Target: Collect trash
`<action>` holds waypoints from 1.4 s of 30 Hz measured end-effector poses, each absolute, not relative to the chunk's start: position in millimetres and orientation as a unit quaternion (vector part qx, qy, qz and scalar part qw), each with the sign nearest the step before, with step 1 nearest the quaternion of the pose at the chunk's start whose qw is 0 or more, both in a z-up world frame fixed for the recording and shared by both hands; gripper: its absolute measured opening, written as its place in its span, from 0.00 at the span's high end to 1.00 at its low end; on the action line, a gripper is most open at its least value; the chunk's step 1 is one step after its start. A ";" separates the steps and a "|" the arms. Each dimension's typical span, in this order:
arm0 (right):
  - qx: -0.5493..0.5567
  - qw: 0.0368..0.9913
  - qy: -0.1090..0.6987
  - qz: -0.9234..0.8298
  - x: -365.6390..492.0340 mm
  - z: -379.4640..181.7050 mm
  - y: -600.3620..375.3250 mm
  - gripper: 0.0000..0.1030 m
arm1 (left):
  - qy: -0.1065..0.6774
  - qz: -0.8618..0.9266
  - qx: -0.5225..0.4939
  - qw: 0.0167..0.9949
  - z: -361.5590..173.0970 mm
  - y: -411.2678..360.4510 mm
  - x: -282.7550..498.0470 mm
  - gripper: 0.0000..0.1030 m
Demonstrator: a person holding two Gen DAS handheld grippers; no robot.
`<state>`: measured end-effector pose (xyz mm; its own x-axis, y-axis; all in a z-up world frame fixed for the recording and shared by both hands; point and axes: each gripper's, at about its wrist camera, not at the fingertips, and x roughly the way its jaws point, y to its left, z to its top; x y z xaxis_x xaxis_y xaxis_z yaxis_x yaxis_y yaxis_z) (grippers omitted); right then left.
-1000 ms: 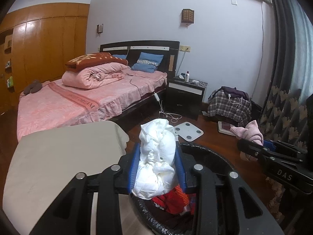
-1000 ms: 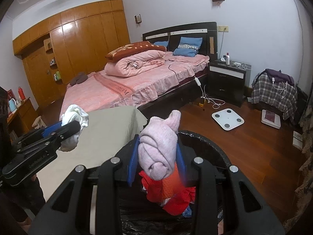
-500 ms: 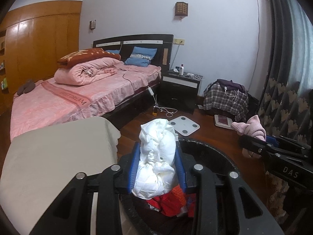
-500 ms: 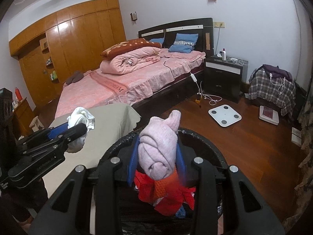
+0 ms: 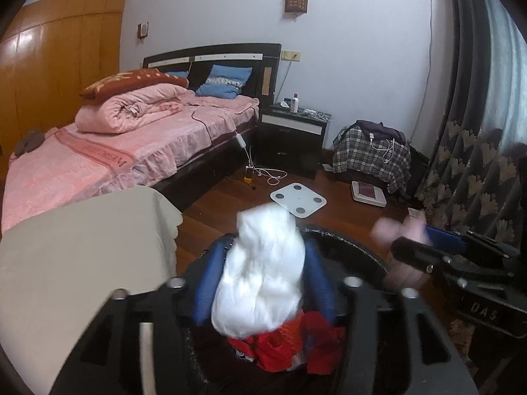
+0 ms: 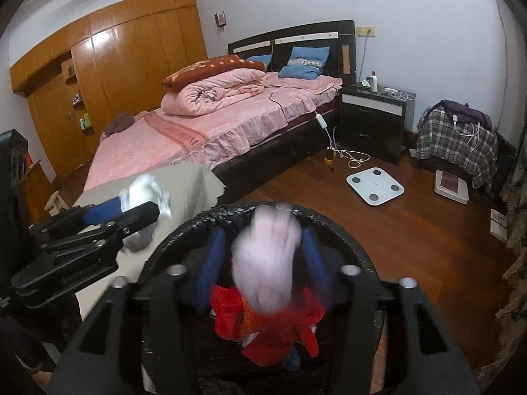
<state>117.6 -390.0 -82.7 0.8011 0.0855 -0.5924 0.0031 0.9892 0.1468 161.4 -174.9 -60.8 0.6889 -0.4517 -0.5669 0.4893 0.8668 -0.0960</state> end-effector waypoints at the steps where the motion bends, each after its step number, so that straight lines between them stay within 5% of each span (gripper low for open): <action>1: 0.071 0.947 0.314 0.021 118.0 -82.8 -390.1 0.40 | 0.299 -0.256 0.029 0.919 -60.8 -173.7 162.3 0.39; 6: 0.069 0.953 0.296 0.006 113.8 -77.4 -391.4 0.12 | 0.290 -0.240 0.024 0.926 -53.1 -161.6 164.4 0.23; 9: 0.071 0.952 0.297 0.006 110.2 -74.3 -390.0 0.07 | 0.280 -0.225 0.023 0.933 -43.1 -149.3 163.0 0.12; 13: 0.079 0.952 0.297 0.011 104.5 -67.4 -384.8 0.06 | 0.268 -0.205 0.026 0.941 -29.6 -130.0 156.6 0.06; 42: 0.064 0.954 0.288 0.052 52.8 -17.4 -311.4 0.05 | 0.262 -0.153 0.041 0.952 4.0 -56.2 72.5 0.06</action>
<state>52.8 -311.4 -17.4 0.8281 0.1365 -0.5436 -0.0622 0.9863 0.1529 72.5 -56.2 4.0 0.8160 -0.2691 -0.5115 0.3121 0.9501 -0.0020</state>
